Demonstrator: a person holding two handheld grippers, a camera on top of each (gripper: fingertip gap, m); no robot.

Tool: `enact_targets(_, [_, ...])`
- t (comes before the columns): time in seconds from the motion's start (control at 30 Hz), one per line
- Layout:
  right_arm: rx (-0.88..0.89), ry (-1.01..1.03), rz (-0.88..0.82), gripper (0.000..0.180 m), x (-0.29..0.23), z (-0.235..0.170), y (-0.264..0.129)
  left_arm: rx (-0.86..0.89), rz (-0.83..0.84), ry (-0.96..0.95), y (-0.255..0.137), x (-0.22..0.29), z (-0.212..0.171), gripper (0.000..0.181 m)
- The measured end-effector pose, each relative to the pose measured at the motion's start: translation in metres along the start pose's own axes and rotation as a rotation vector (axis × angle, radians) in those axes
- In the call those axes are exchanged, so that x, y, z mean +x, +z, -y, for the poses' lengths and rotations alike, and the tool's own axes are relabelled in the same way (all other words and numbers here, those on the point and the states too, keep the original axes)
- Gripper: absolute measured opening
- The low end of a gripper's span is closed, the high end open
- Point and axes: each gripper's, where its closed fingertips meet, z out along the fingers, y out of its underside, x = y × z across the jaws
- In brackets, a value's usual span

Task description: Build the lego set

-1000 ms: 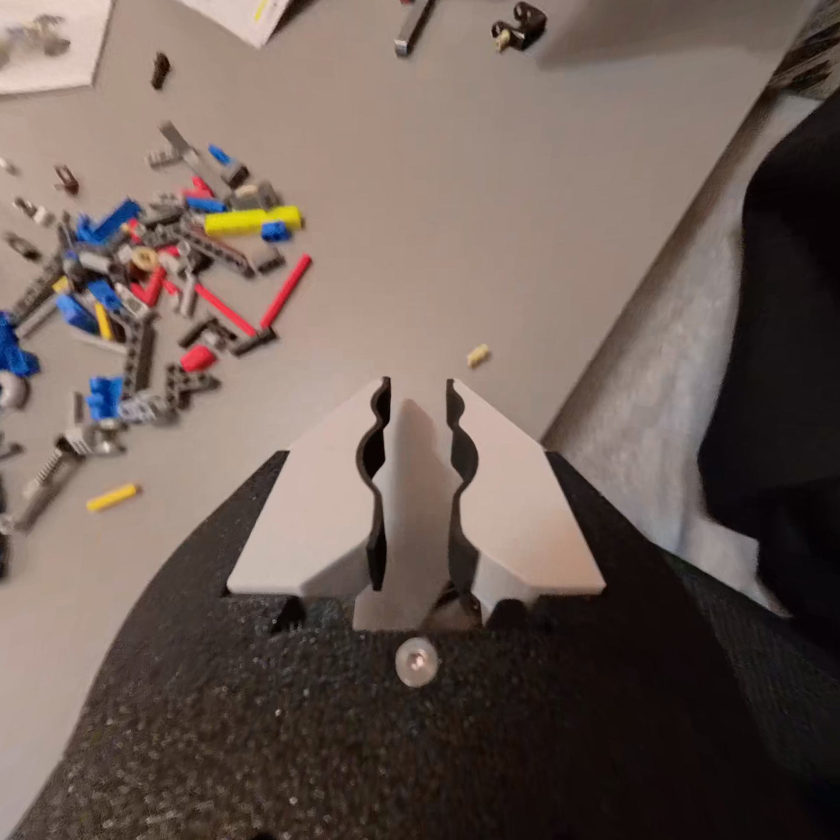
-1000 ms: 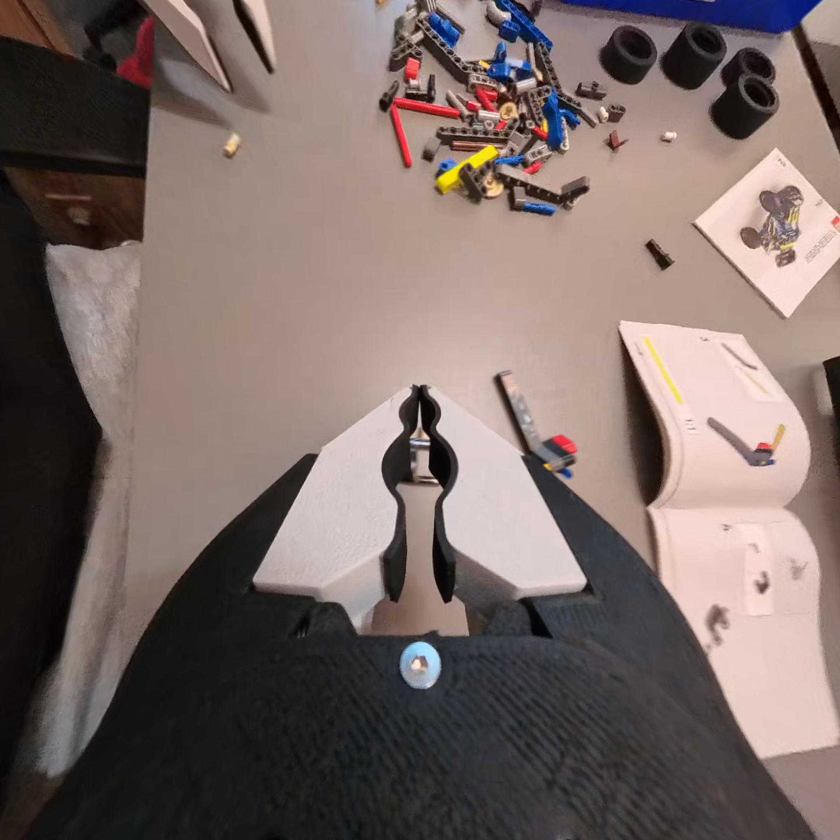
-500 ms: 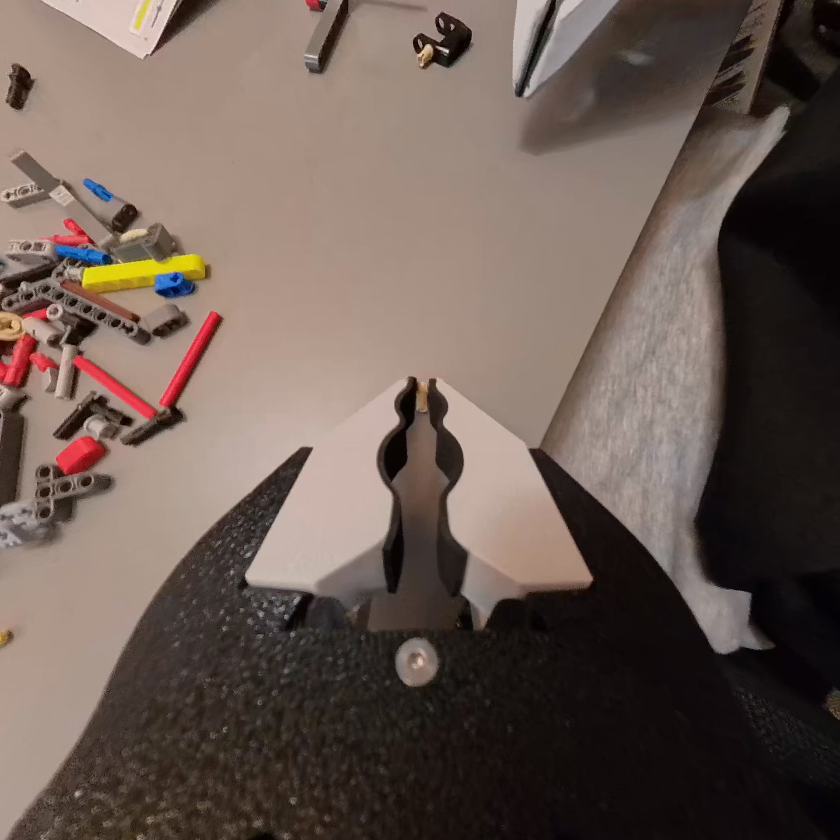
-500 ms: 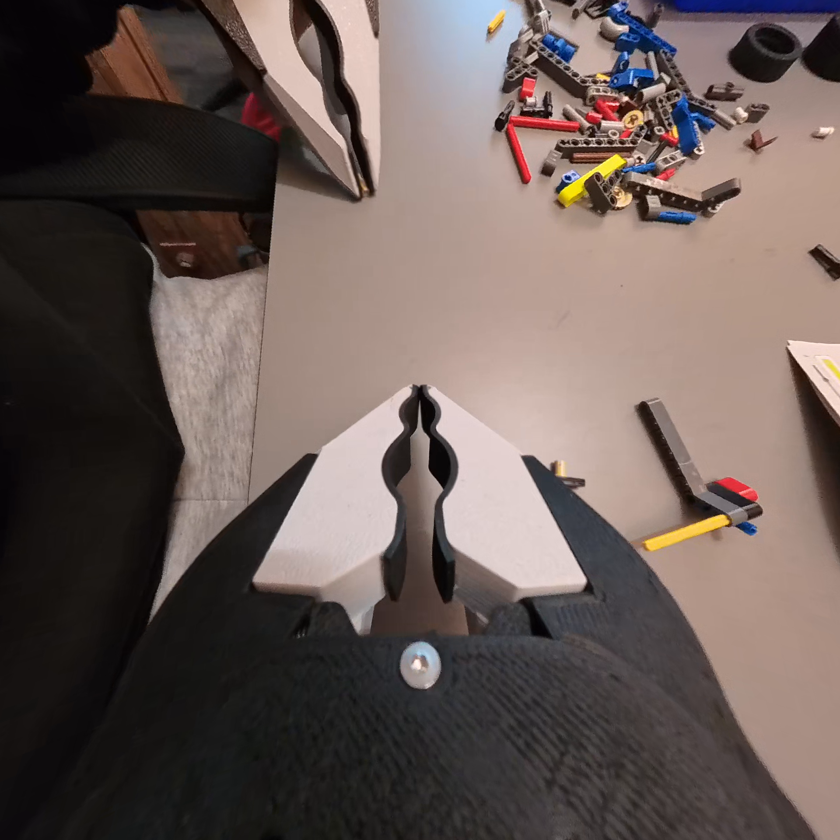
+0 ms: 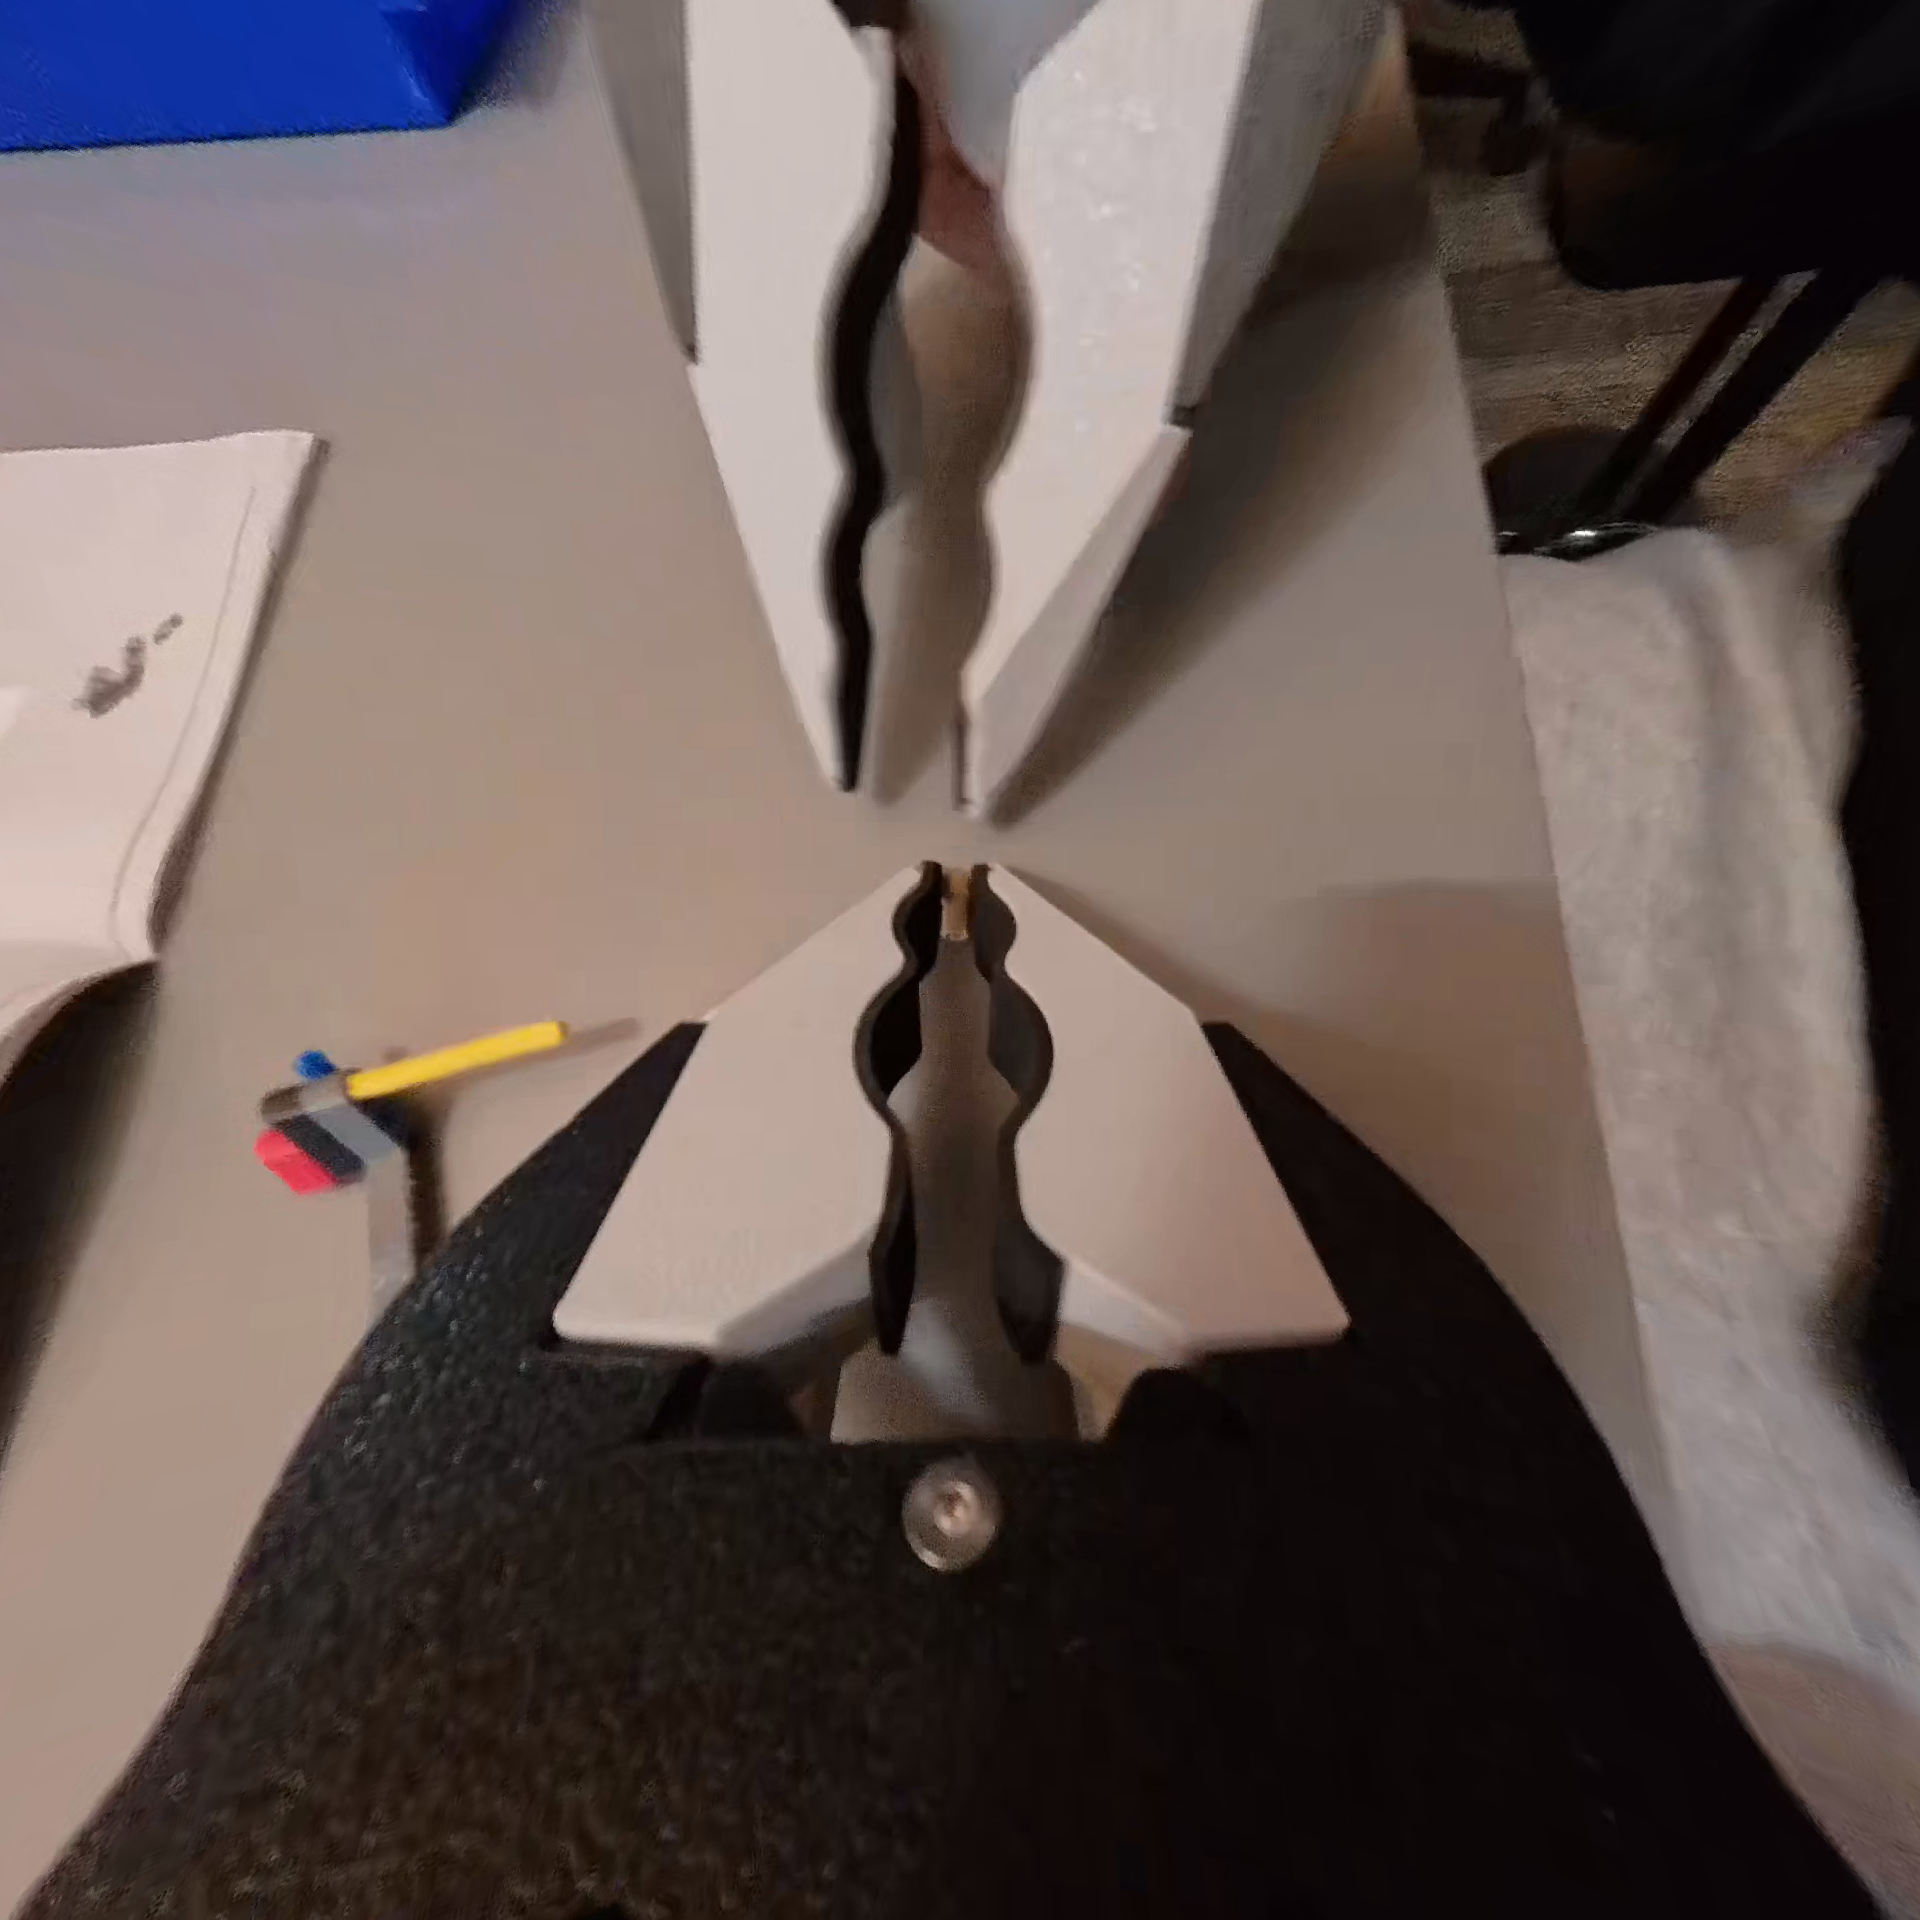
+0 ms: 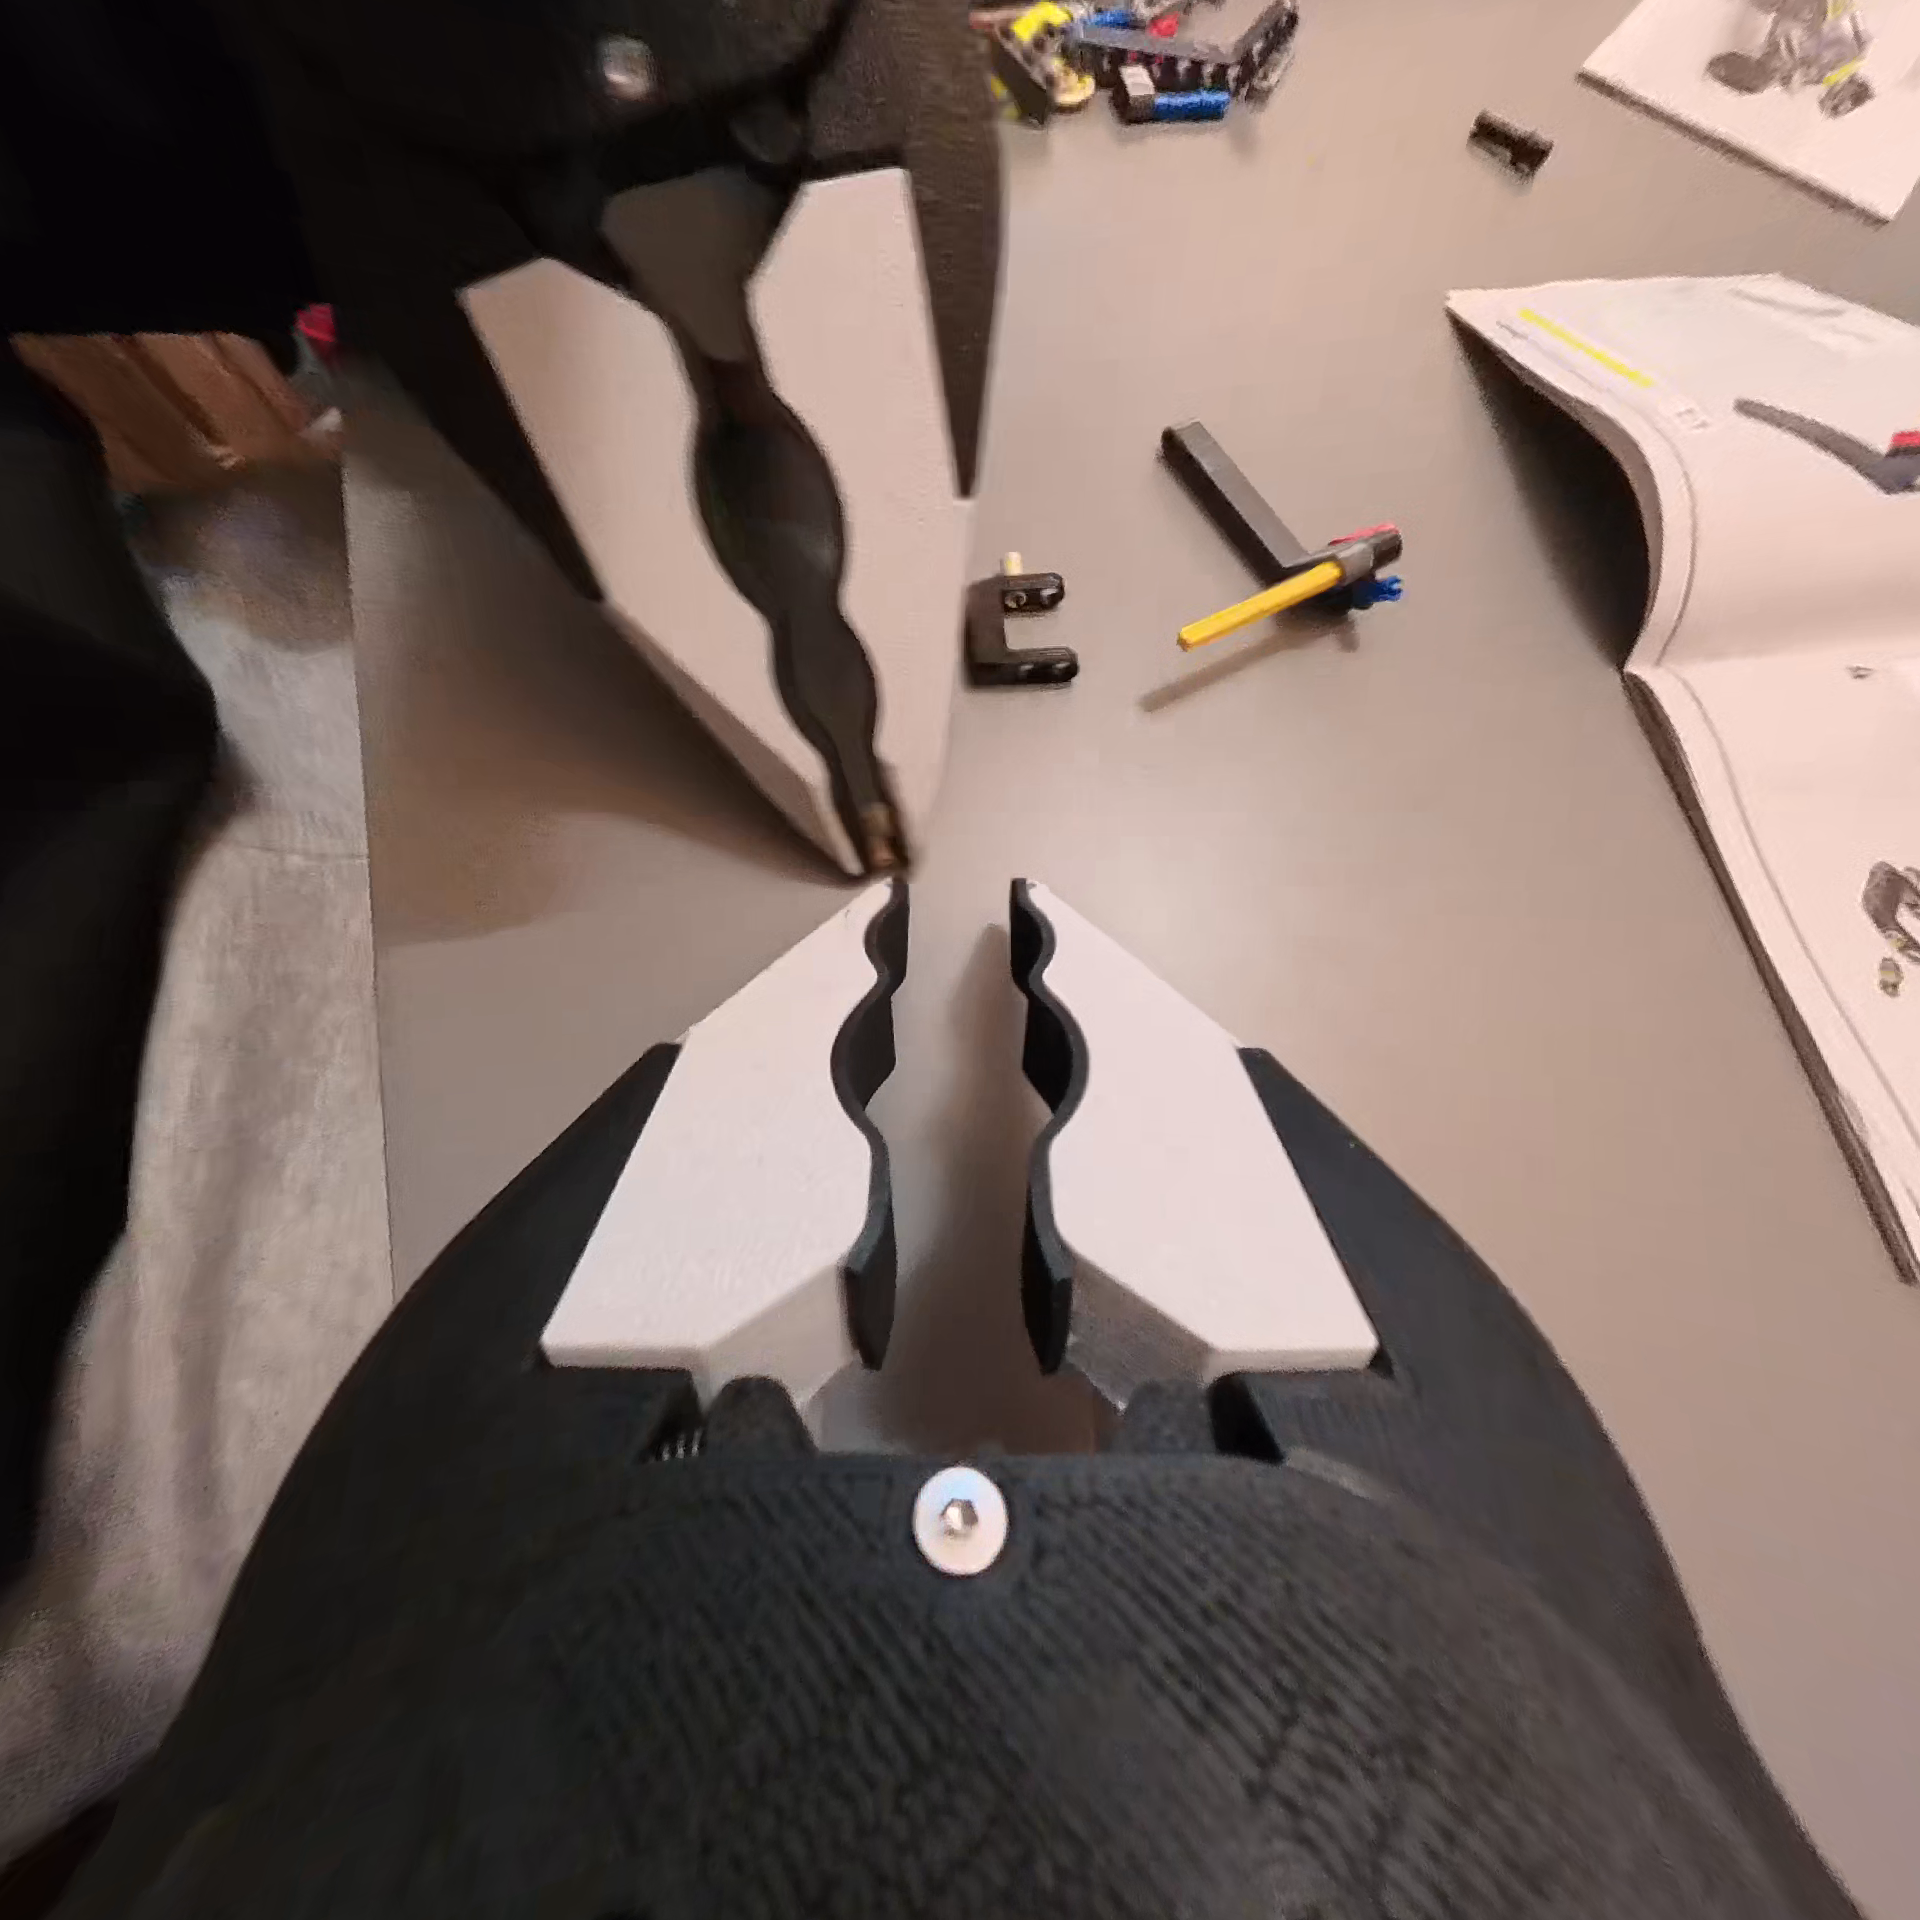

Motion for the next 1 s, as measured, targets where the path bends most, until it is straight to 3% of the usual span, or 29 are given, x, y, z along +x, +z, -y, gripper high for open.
enact_targets(0.13, [-0.010, -0.069, 0.046, 0.020, -0.004, -0.007, 0.003, 0.019, -0.001, -0.003, -0.001, -0.005, 0.001, 0.021])
enact_targets(0.3, [-0.014, -0.120, 0.066, 0.021, -0.003, -0.003, 0.009, 0.169, 0.051, -0.106, -0.039, -0.022, 0.006, 0.025])
enact_targets(0.5, [-0.005, -0.176, 0.078, 0.019, 0.001, 0.002, 0.015, 0.029, 0.111, -0.159, -0.050, -0.039, -0.040, 0.025])
enact_targets(0.6, [-0.013, -0.183, 0.096, 0.006, 0.001, 0.004, 0.020, -0.003, 0.066, -0.185, -0.049, -0.037, -0.051, 0.024])
enact_targets(1.0, [-0.019, -0.132, 0.123, 0.008, 0.003, 0.004, 0.021, 0.034, -0.039, -0.149, -0.043, -0.042, -0.041, 0.031])
